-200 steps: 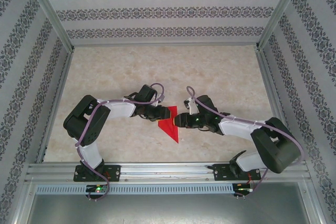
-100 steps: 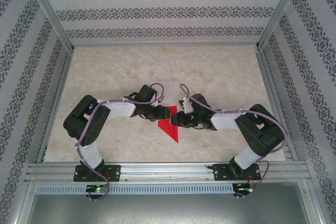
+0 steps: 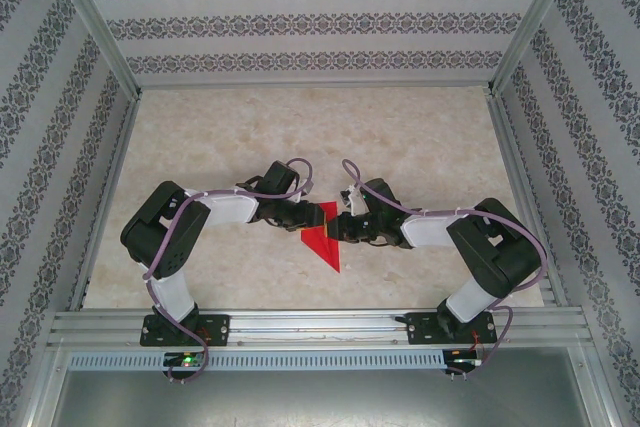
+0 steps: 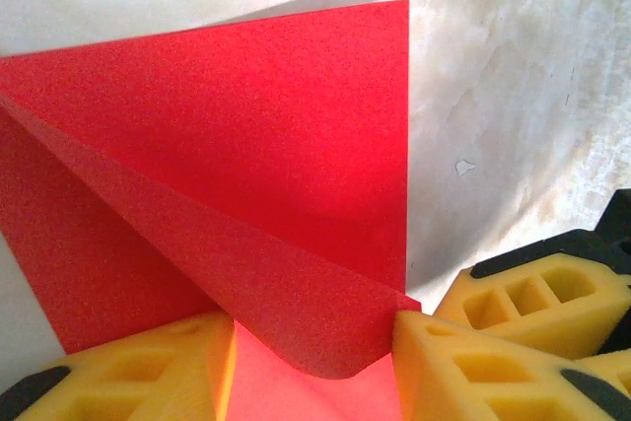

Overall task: Fold a paper plane with a square sheet of paper (fold left side to right side)
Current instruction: Fourth fold the wing at the center of the table.

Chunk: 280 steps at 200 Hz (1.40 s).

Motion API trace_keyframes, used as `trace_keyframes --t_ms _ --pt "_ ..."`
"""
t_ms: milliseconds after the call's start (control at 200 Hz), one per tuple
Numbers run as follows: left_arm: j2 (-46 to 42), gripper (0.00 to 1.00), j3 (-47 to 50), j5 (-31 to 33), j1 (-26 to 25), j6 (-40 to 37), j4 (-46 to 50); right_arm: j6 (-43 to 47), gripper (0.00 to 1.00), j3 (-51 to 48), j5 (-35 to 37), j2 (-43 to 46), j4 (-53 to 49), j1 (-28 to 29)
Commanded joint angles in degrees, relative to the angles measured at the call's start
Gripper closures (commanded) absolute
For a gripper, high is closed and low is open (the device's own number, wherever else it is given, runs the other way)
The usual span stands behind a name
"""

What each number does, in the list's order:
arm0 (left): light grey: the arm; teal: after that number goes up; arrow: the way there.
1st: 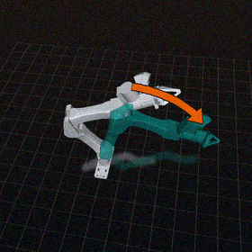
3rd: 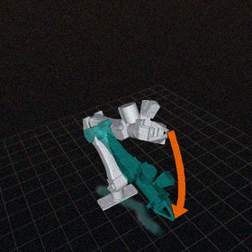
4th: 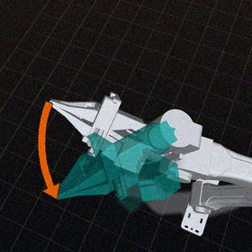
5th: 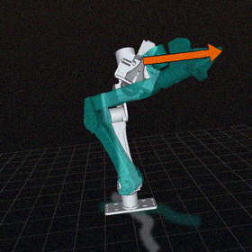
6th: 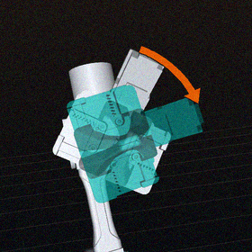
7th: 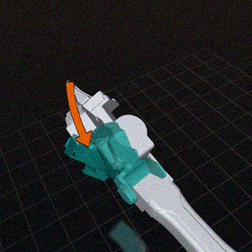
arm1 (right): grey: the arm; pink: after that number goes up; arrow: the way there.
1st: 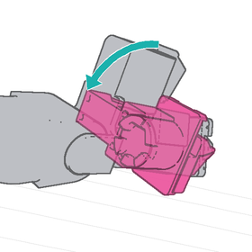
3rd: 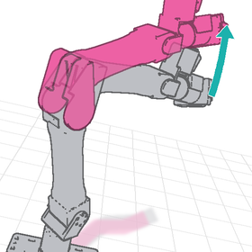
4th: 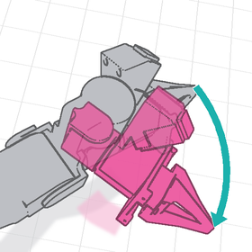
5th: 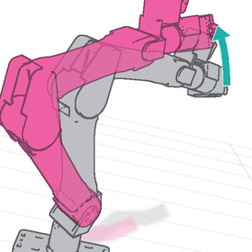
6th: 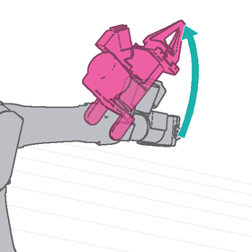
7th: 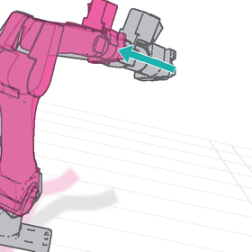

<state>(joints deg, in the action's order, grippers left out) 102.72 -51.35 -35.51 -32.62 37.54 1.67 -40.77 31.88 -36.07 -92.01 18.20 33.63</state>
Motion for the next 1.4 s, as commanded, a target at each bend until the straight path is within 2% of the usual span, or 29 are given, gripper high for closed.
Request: trace_keyframes --t_ms 0,195,655,1394 --pt "0.9 0.54 0.2 2.6 -0.5 -1.6 3.5 0.6 0.86 0.0 1.5 0.7 -0.8 0.3" --pt "0.5 0.54 0.0 2.7 -0.5 -1.8 4.0 1.6 0.92 -0.2 3.6 1.6 -3.0 0.0" --pt "0.4 0.54 -0.2 2.7 -0.5 -1.9 4.3 4.2 0.91 1.7 7.2 2.1 -9.1 -0.4" --pt "0.4 0.54 0.0 2.7 -0.5 -1.8 4.1 5.4 0.91 3.6 8.3 -0.4 -10.6 -0.5"
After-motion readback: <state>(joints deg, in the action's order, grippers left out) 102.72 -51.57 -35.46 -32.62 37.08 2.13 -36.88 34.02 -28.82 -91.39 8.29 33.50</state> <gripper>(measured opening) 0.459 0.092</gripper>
